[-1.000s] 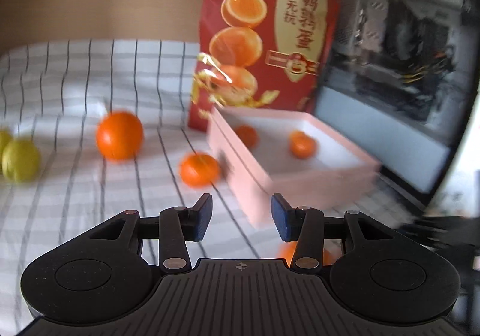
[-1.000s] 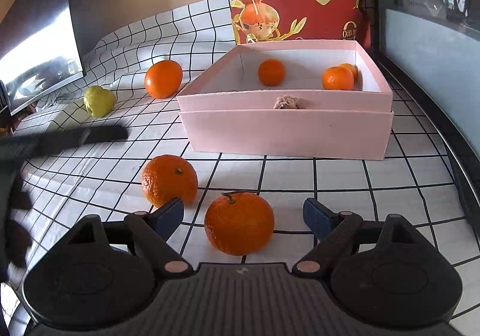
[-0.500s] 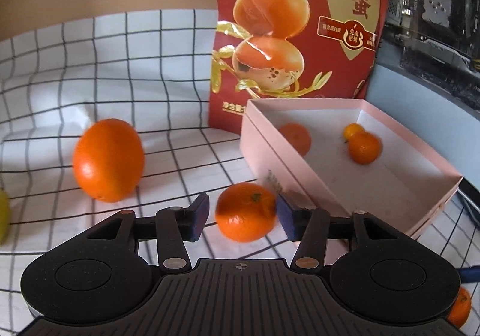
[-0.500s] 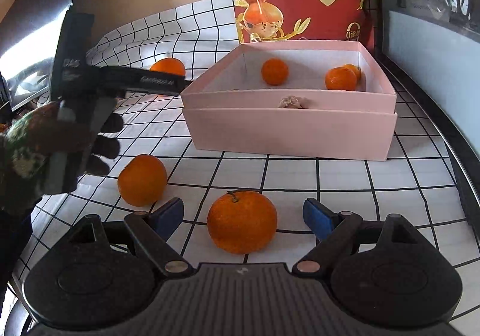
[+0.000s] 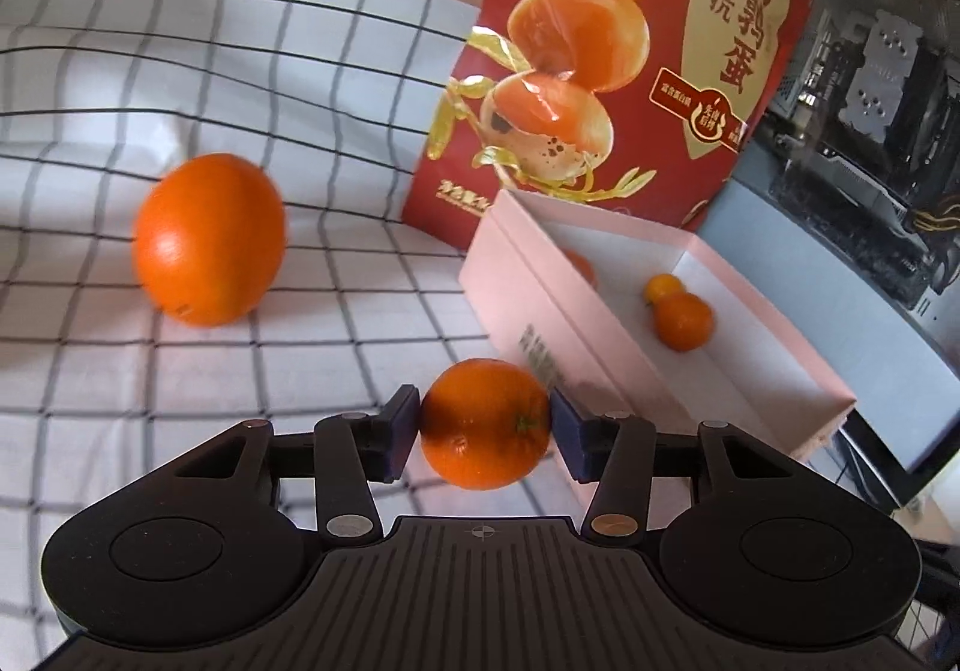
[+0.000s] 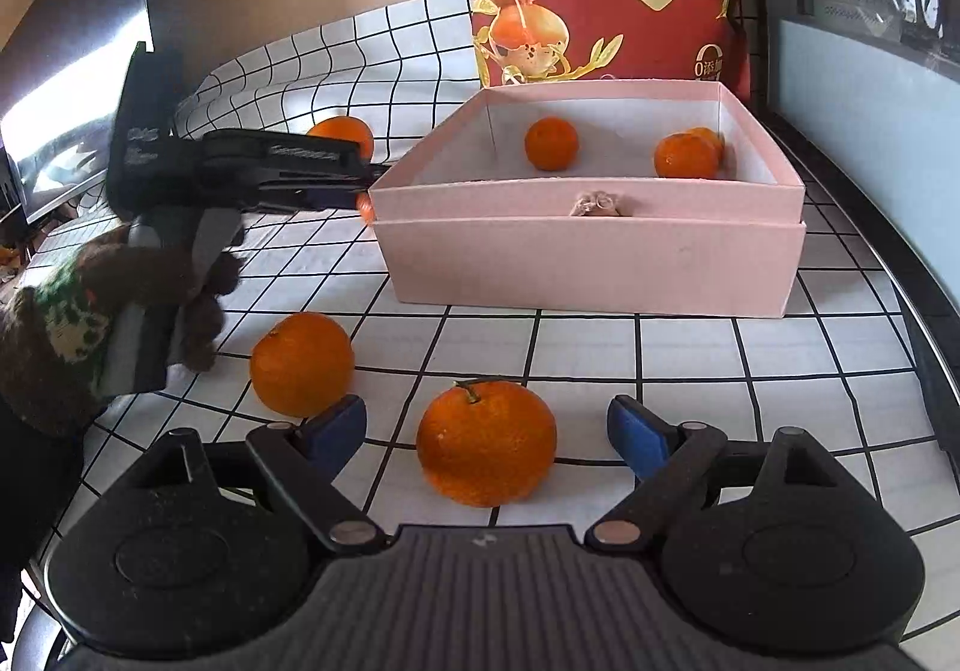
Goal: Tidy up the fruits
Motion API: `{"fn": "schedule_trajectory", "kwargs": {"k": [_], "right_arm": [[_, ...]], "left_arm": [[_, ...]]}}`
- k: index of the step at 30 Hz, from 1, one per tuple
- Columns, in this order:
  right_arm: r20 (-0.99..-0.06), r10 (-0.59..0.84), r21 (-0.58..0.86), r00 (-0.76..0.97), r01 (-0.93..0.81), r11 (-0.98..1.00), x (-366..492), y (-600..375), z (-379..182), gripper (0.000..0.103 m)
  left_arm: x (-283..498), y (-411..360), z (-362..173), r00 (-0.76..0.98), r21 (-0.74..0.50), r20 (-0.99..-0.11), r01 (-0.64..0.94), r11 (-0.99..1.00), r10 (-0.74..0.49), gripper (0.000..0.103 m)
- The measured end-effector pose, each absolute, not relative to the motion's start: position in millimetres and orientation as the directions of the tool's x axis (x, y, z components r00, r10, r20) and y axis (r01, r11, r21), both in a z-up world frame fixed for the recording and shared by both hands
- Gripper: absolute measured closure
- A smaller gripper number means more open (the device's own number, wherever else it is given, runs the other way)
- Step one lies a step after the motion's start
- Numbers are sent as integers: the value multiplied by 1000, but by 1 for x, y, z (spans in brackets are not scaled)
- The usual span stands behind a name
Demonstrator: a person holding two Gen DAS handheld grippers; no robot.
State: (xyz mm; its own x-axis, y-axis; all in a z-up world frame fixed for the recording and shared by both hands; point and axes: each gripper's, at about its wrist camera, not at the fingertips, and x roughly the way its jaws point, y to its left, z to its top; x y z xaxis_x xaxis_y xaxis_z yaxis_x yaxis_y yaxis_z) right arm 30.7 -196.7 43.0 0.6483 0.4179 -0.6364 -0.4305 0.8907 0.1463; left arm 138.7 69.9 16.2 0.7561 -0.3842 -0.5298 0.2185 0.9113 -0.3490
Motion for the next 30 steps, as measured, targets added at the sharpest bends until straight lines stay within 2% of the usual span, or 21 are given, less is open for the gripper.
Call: {"fn": "schedule_trajectory", "kwargs": {"k": [6,11,15,17,22,30], "right_arm": [[-635,419,148,649,-431,890,30,-197,43,15],[-638,412,134,651,-433,892,30,-195,42,15],[-642,403,118,652,-435,893,30,-194,42,15],[-643,401,113,653,-437,892,30,-193,42,15],[-647,389,91,656,-440,893,29,-190,41,14],[-653,370,55,660,-446,893,28,-186,39,14]], "left_arm": [[92,77,22,767,-307,-540,204,929,-347,50],[43,67,27,771,-225,-561,208,952,-301,50],[9,71,30,749,-295,-543,253,922,-379,50],[-4,68,30,749,-271,-552,254,928,-367,50],[-15,59,24,764,-223,-555,244,944,-329,50],[-2,52,15,773,-243,-544,229,943,-328,48]]}}
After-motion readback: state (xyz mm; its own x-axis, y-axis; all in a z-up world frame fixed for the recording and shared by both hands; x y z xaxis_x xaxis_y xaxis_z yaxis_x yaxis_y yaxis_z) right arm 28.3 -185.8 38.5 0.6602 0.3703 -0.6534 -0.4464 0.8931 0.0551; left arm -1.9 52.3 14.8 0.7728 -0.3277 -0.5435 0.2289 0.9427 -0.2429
